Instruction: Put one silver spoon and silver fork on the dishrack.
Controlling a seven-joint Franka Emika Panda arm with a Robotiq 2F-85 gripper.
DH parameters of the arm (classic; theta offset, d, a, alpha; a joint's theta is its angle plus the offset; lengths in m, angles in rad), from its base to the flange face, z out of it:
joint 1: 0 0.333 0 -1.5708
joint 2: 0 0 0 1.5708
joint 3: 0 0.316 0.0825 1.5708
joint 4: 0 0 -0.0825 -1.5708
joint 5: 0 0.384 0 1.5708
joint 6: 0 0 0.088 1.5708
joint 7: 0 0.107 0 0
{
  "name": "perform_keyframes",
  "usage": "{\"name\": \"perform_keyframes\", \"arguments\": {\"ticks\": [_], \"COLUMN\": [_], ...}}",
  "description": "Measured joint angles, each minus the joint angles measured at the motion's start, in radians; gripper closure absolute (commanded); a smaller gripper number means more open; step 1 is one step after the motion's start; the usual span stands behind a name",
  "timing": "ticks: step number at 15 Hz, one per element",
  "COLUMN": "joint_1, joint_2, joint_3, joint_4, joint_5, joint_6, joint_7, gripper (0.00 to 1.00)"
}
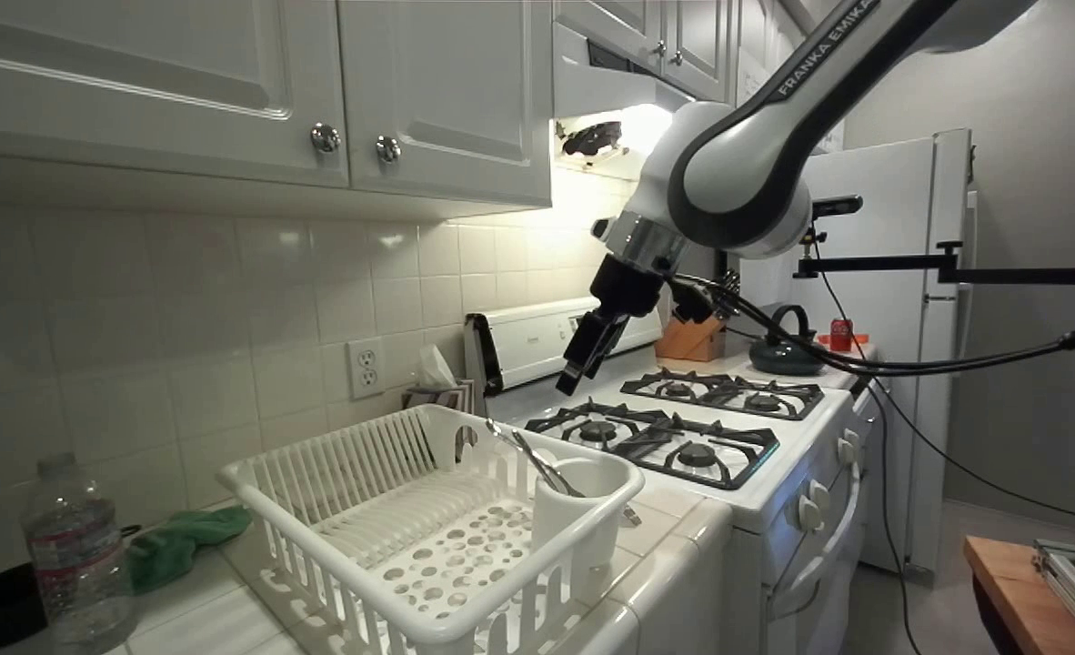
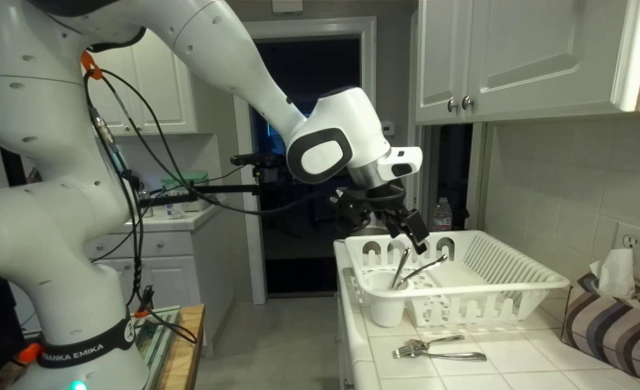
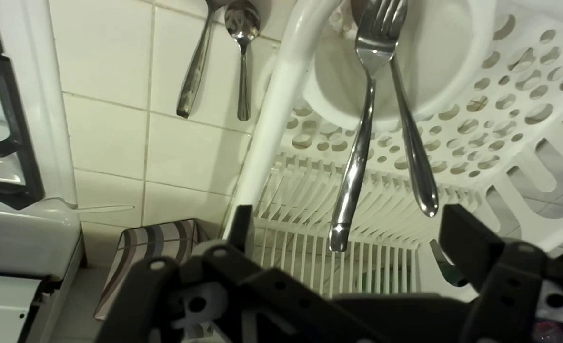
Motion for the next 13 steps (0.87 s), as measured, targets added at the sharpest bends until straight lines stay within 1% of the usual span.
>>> {"name": "perform_keyframes", "arguments": {"ticks": [3, 6, 7, 8, 9, 10, 13], "joint_1": [-0.005, -0.008, 0.021, 0.07, 0.099, 0.112, 0.12], "joint_2": [-0.057, -0.113, -0.128, -0.142, -0.15, -0.155, -0.156], "joint_3": [-0.007, -0.031, -0.072, -0.131, -0.165, -0.18, -0.184], "joint_4": [0.0, -0.001, -0.003, -0.006, -0.009, -0.013, -0.014], "joint_5": [0.116, 0.167, 0.167, 0.167, 0.167, 0.167, 0.167], "joint_6": [-0.067, -0.129, -0.145, -0.157, -0.162, -0.163, -0.164], "joint_7": [-0.101, -0.152, -0.153, -0.153, -0.153, -0.153, -0.153], "gripper": [0.0, 0.0, 0.0, 0.0, 0.0, 0.0, 0.0]}}
